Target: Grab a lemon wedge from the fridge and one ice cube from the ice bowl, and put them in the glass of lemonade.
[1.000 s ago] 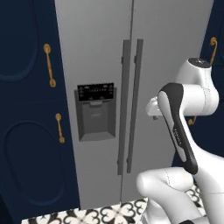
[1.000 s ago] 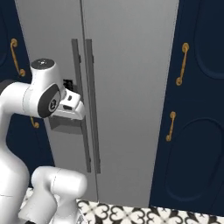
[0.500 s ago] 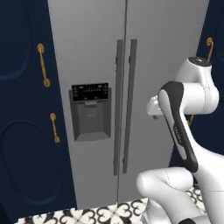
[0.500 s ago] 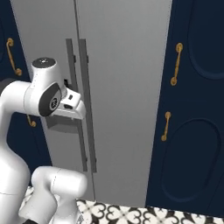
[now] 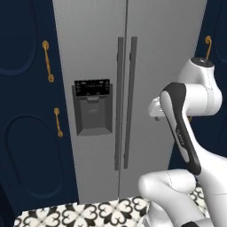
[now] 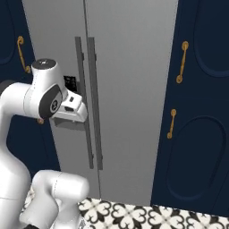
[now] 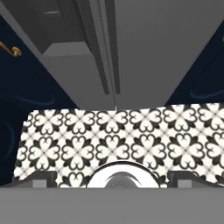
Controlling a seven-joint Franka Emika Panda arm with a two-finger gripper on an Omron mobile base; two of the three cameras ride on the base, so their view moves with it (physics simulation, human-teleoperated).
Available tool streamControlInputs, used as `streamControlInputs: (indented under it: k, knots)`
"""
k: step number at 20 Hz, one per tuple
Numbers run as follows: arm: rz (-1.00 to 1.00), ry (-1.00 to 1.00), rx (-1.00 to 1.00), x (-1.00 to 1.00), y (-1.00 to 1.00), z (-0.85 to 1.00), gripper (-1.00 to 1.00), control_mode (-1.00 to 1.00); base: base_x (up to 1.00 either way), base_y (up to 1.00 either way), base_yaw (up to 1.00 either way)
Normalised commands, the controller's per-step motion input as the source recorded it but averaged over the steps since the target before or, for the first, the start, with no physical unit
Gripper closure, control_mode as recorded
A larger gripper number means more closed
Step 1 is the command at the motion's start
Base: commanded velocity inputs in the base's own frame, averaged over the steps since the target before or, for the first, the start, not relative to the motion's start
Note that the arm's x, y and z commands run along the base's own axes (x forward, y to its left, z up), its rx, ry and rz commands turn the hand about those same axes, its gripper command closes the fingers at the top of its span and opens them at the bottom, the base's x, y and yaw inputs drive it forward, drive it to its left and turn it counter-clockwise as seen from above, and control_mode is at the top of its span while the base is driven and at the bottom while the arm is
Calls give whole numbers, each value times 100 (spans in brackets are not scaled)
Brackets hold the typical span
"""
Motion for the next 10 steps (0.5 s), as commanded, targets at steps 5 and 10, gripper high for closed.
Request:
streamControlInputs:
  k: [5, 10]
  knots:
    - [0, -31, -15, -14, 6, 46, -100, -100, -5, 2, 0]
    - [0, -33, -18, 0, 0, 67, -100, -100, 0, 0, 0]
